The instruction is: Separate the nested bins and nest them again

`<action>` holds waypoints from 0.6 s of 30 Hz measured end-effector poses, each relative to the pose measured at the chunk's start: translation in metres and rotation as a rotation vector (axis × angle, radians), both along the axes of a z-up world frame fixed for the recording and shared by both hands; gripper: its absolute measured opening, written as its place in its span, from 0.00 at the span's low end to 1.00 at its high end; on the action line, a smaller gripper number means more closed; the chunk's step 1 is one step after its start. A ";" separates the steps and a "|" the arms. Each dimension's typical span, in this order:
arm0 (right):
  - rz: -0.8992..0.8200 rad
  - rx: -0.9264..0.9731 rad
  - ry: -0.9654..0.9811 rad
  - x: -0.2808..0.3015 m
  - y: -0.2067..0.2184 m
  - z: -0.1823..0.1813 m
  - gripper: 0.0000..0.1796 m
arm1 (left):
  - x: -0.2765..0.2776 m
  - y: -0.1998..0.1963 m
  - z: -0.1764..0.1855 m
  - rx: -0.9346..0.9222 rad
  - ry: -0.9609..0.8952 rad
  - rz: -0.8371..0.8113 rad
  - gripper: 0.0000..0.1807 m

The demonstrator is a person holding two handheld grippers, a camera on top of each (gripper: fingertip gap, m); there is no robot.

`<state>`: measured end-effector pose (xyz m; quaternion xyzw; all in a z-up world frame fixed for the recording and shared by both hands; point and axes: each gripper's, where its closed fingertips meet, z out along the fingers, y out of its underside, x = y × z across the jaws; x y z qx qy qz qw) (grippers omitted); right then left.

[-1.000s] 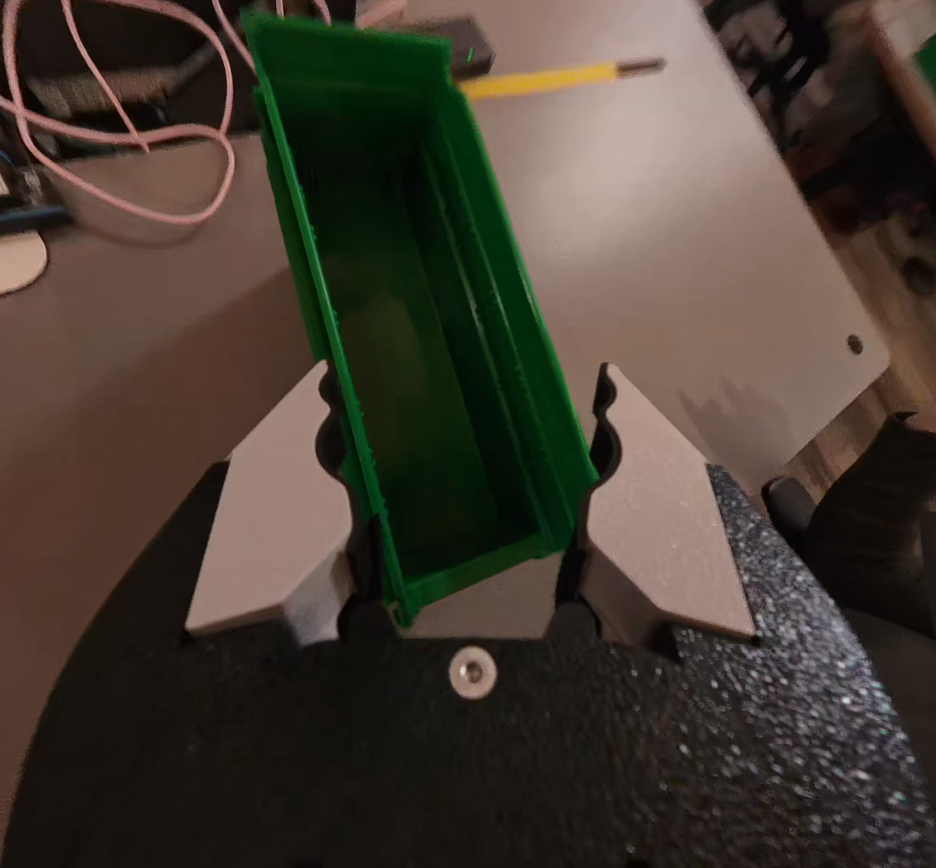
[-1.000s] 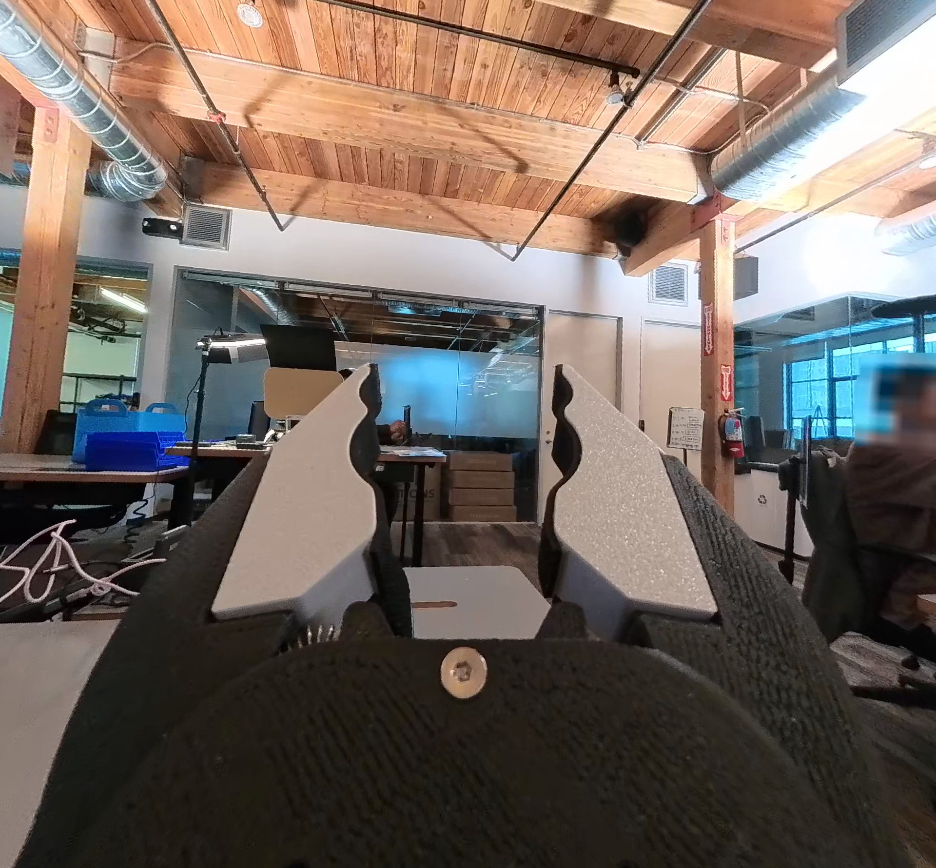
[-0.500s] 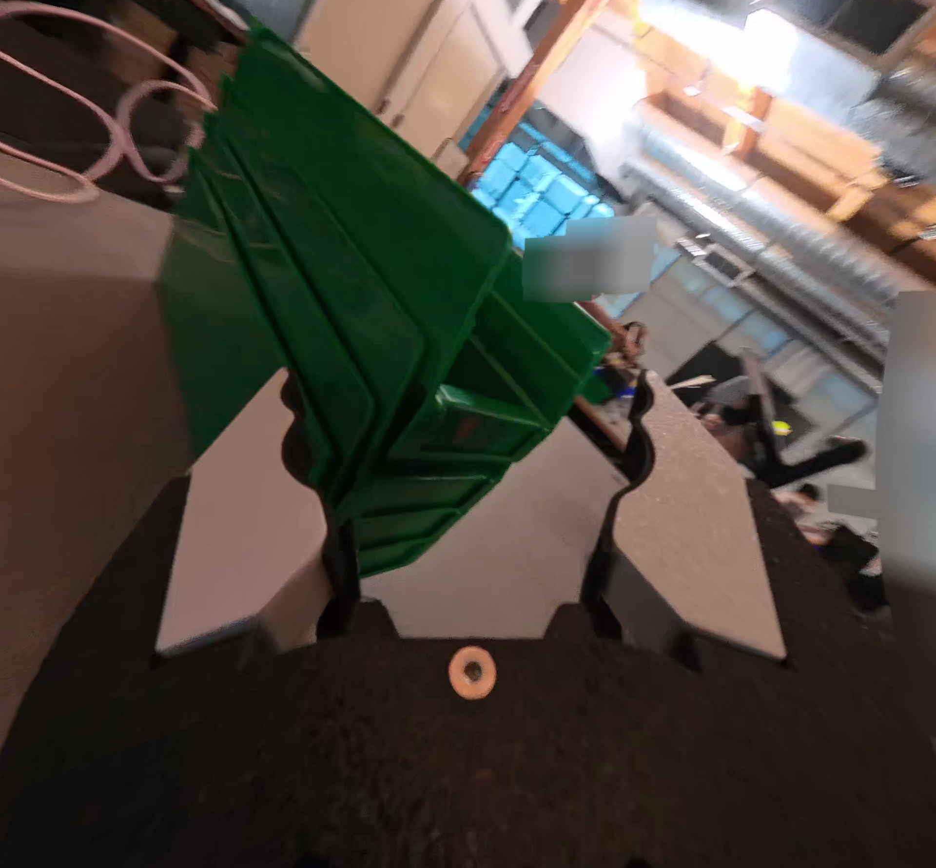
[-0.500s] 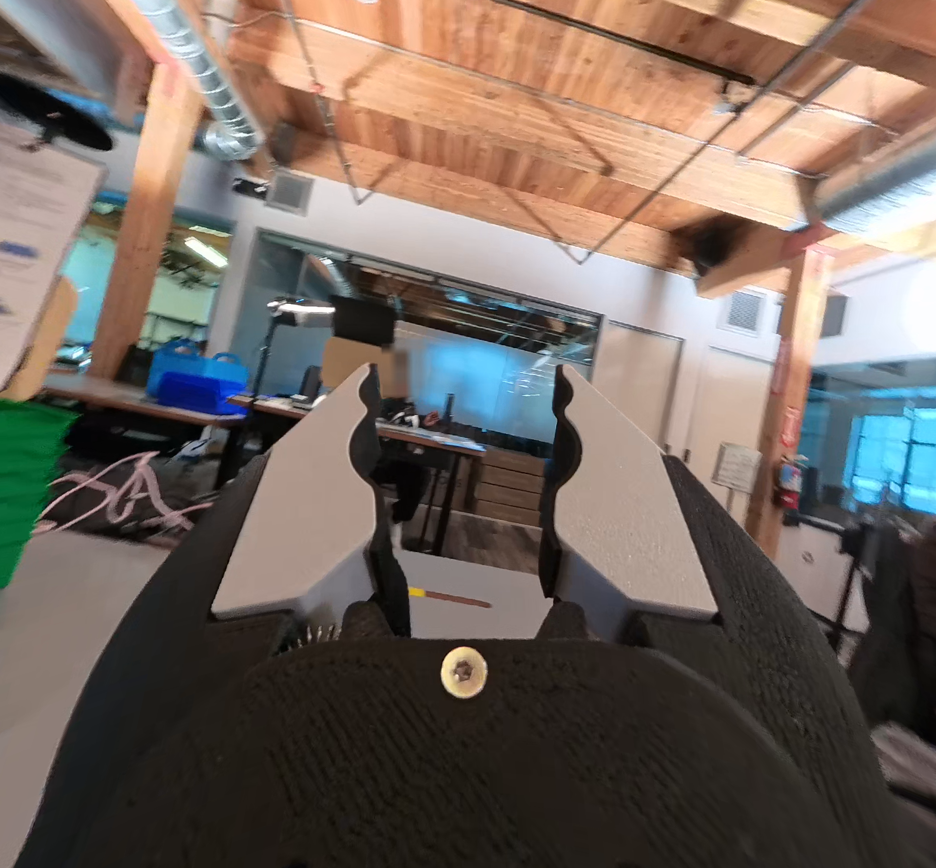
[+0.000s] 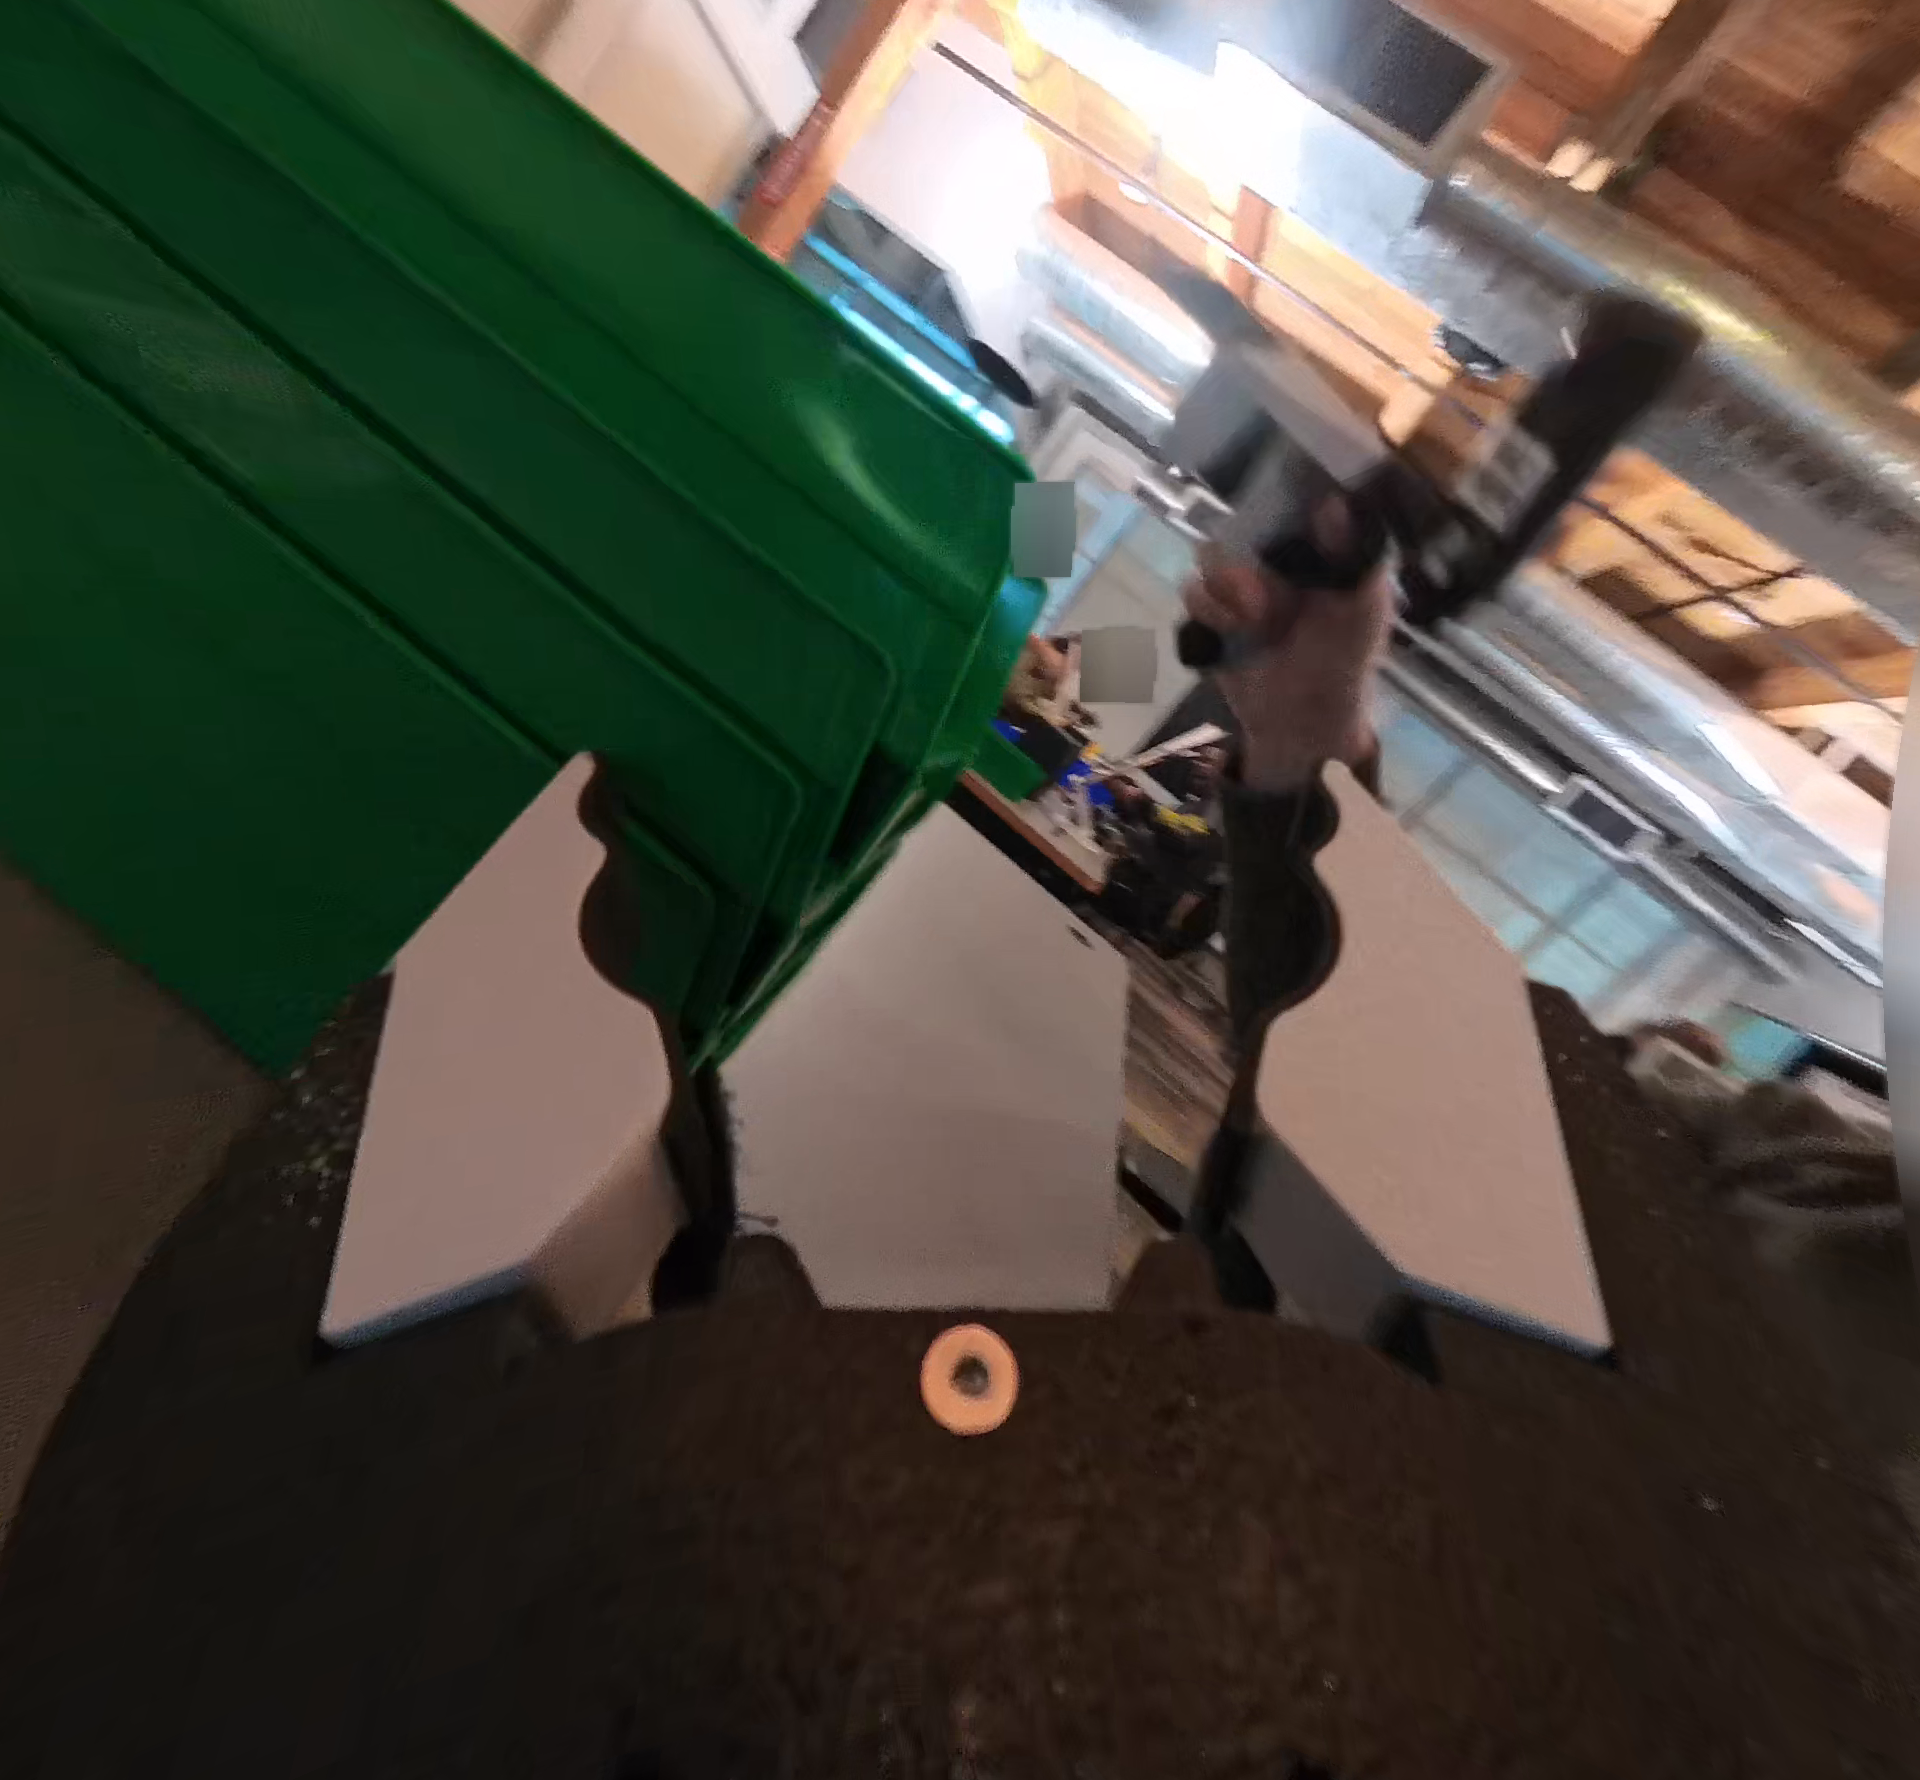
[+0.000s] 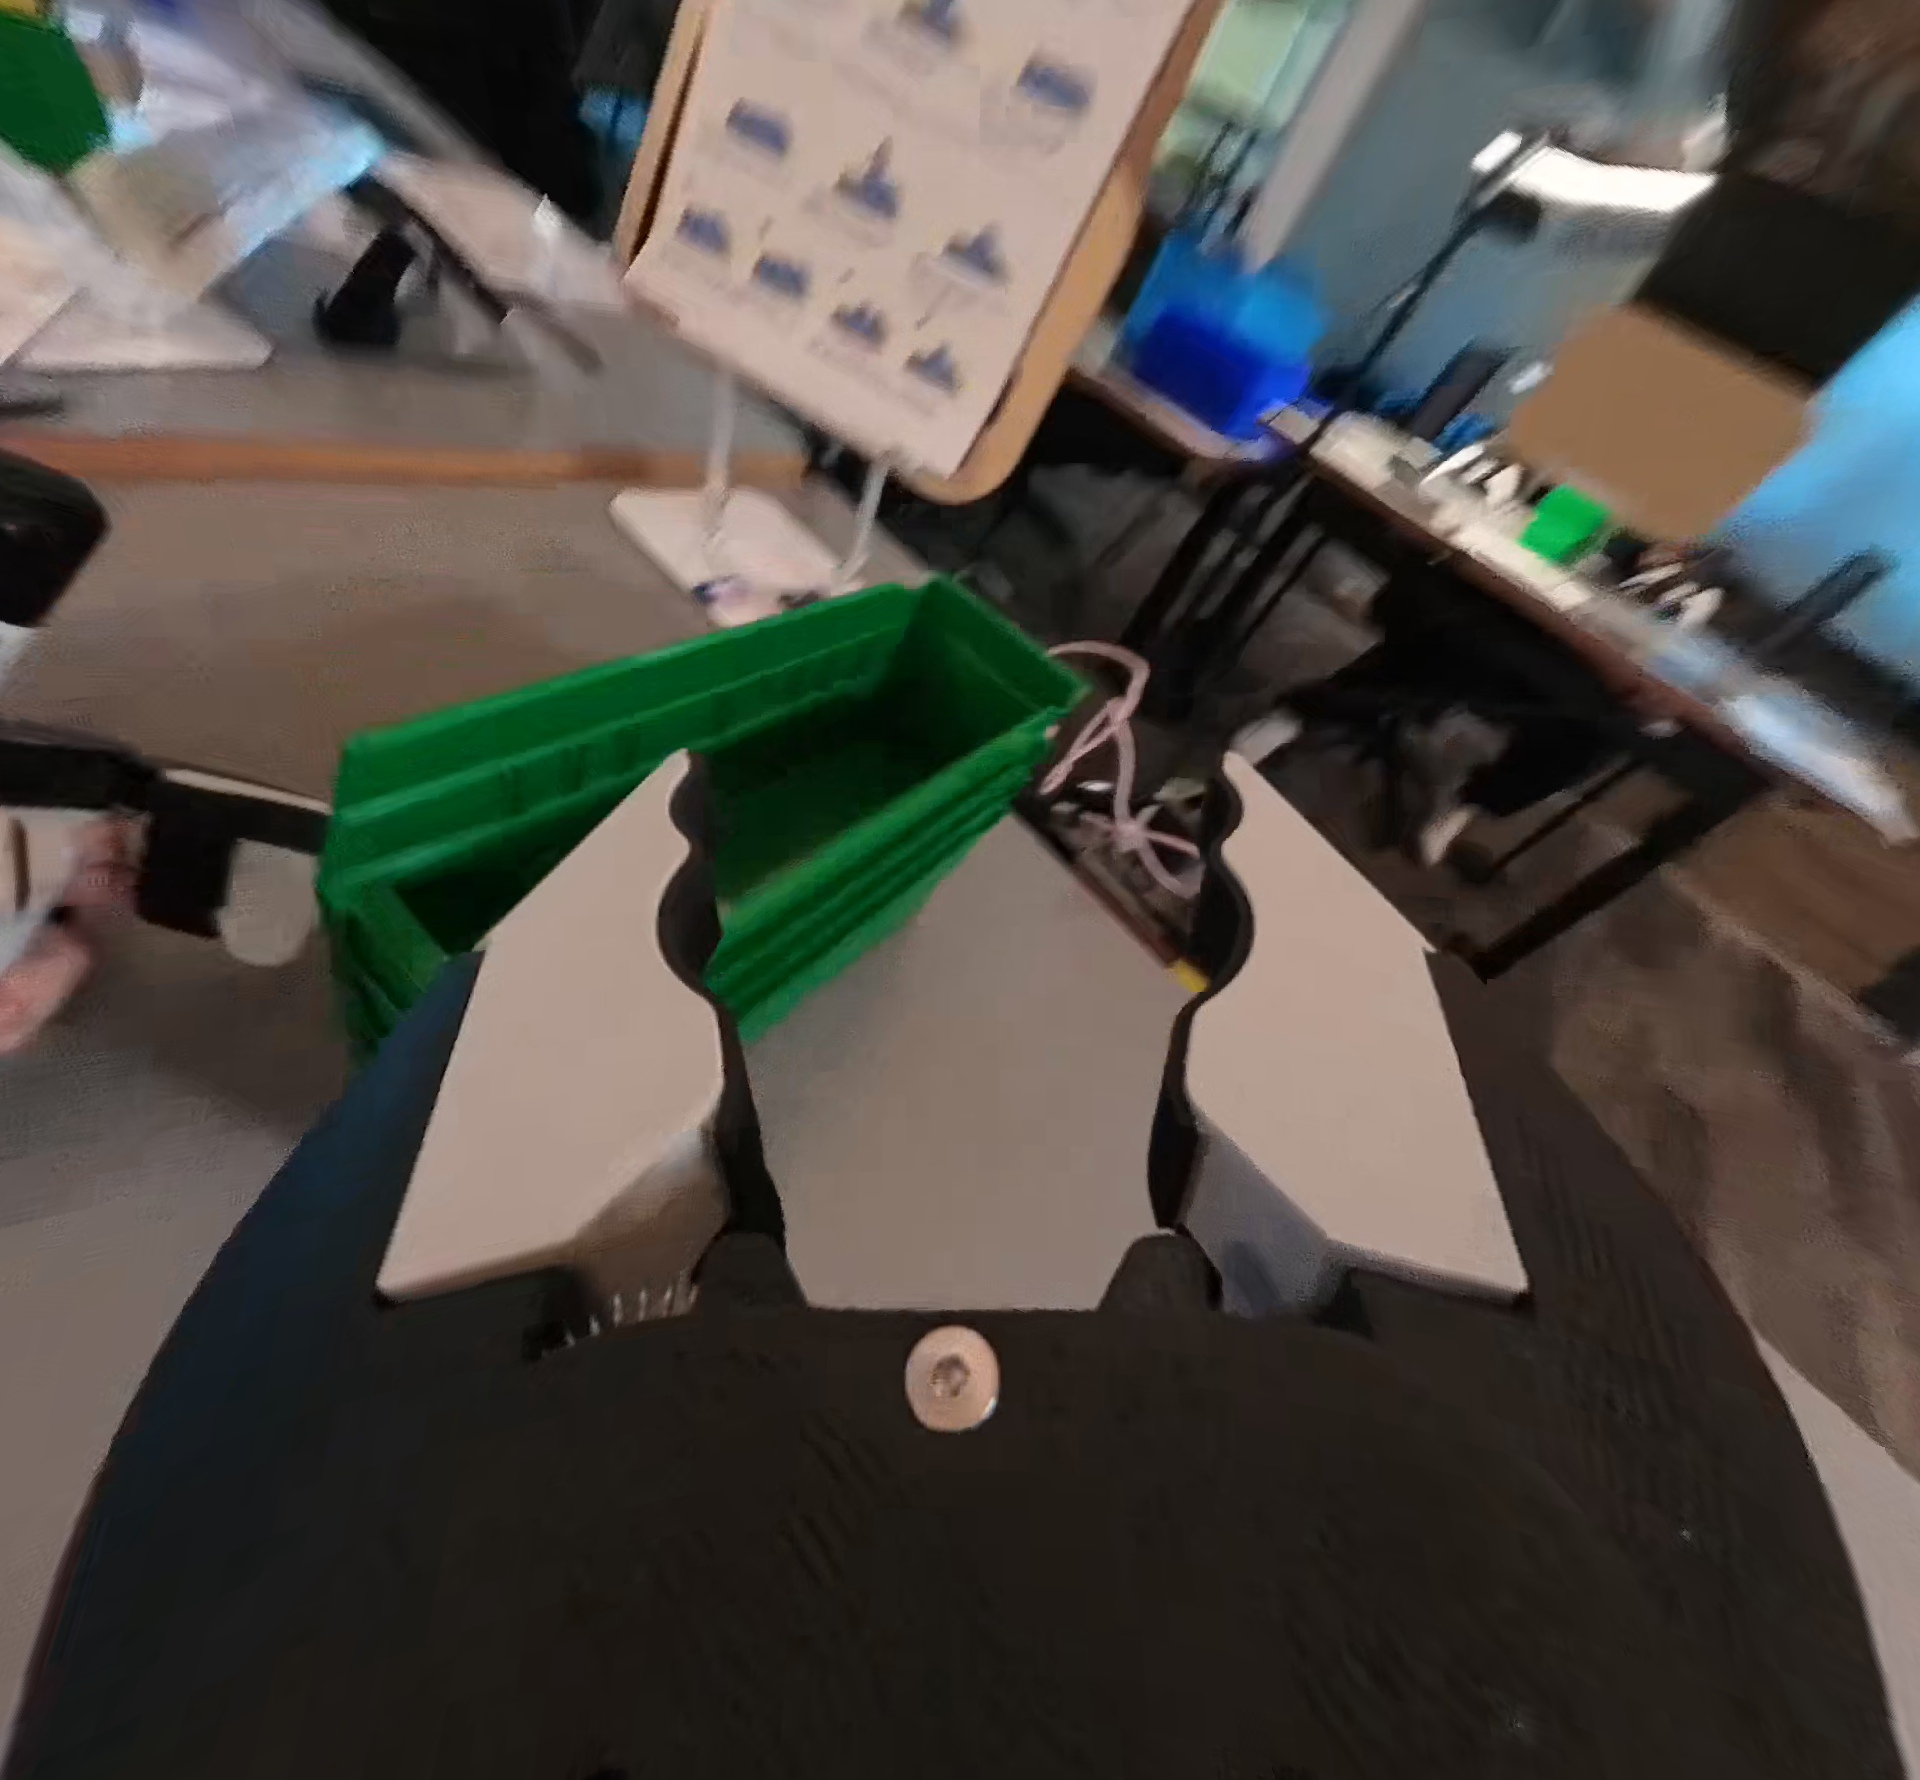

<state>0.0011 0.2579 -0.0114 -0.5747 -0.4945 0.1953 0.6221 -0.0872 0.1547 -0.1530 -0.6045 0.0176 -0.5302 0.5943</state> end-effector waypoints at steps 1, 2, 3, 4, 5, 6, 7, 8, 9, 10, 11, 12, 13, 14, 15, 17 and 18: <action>0.019 -0.062 -0.069 -0.024 0.004 -0.005 0.53 | 0.006 -0.002 -0.001 0.010 -0.013 -0.049 0.67; 0.033 -0.148 -0.131 -0.046 0.008 -0.012 0.58 | 0.006 -0.002 -0.002 0.024 -0.024 -0.054 0.69; 0.036 -0.262 -0.192 -0.065 0.013 -0.022 0.63 | -0.002 0.002 -0.002 0.044 -0.034 -0.012 0.71; 0.029 -0.388 -0.254 -0.081 0.017 -0.034 0.69 | -0.013 0.004 0.000 0.080 -0.044 0.051 0.71; 0.012 -0.512 -0.312 -0.093 0.020 -0.047 0.73 | -0.027 0.004 0.002 0.114 -0.046 0.121 0.71; -0.016 -0.639 -0.367 -0.103 0.023 -0.062 0.78 | -0.040 0.004 0.003 0.140 -0.038 0.191 0.72; -0.045 -0.760 -0.421 -0.110 0.023 -0.076 0.80 | -0.052 0.003 0.002 0.163 -0.013 0.262 0.72; -0.072 -0.851 -0.478 -0.116 0.023 -0.090 0.81 | -0.062 0.003 0.000 0.182 0.037 0.337 0.71; -0.115 -0.896 -0.530 -0.120 0.027 -0.102 0.81 | -0.071 0.005 -0.002 0.194 0.101 0.423 0.71; -0.175 -0.902 -0.576 -0.121 0.036 -0.111 0.80 | -0.080 0.008 -0.001 0.203 0.143 0.502 0.72; -0.231 -0.906 -0.613 -0.122 0.044 -0.119 0.81 | -0.082 0.008 0.003 0.220 0.172 0.533 0.73; -0.261 -0.933 -0.636 -0.125 0.047 -0.126 0.81 | -0.080 0.007 0.006 0.239 0.205 0.533 0.72; -0.289 -0.955 -0.649 -0.127 0.049 -0.129 0.81 | -0.078 0.008 0.005 0.243 0.241 0.538 0.71; -0.324 -0.951 -0.668 -0.127 0.054 -0.130 0.75 | -0.079 0.009 0.002 0.234 0.265 0.550 0.70; -0.355 -0.938 -0.696 -0.124 0.058 -0.131 0.70 | -0.080 0.010 0.001 0.229 0.269 0.555 0.70; -0.375 -0.949 -0.724 -0.123 0.058 -0.132 0.70 | -0.080 0.009 0.004 0.238 0.234 0.538 0.68; -0.376 -0.949 -0.730 -0.122 0.058 -0.134 0.71 | -0.081 0.009 0.004 0.236 0.213 0.532 0.68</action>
